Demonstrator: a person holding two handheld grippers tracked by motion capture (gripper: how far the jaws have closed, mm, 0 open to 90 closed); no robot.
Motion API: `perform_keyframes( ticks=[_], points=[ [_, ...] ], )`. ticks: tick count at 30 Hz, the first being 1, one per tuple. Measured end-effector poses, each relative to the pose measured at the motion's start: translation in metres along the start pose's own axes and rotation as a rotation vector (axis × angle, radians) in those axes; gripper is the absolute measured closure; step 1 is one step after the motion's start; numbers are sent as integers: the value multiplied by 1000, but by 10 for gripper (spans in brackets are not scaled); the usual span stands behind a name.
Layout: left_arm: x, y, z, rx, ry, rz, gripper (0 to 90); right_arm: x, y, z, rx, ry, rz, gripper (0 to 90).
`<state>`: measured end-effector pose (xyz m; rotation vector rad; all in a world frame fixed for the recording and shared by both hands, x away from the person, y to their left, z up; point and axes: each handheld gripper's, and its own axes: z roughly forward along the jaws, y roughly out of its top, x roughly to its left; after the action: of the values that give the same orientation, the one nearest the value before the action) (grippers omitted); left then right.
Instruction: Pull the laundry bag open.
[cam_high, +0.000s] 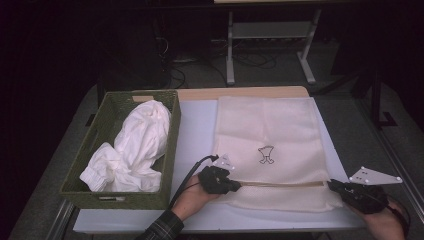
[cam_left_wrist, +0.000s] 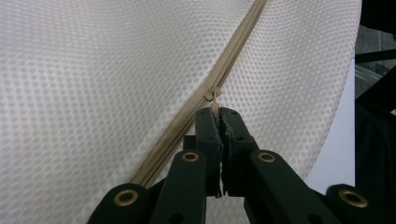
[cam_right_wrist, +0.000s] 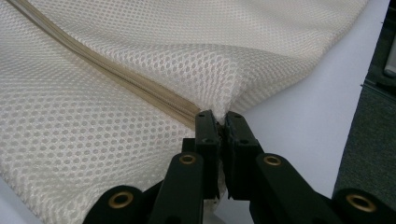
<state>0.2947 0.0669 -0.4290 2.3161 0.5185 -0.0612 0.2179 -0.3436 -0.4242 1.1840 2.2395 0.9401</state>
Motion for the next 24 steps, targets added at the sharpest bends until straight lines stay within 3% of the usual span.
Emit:
perform_keyframes(
  ticks=[7, 14, 16, 18, 24],
  points=[
    [4, -7, -10, -10, 17, -24, 874, -1, 0, 0, 2, -11, 2, 849],
    [2, -8, -9, 12, 54, -12, 874, 0, 0, -1, 4, -30, 0, 850],
    [4, -10, -10, 4, 45, -38, 875, -1, 0, -1, 7, -45, 0, 850],
    [5, -12, -12, 15, 67, -27, 875, -3, -1, -2, 6, -49, 10, 851],
    [11, -20, -21, 8, 104, -65, 875, -7, -4, -5, 6, -74, 22, 851]
  ],
)
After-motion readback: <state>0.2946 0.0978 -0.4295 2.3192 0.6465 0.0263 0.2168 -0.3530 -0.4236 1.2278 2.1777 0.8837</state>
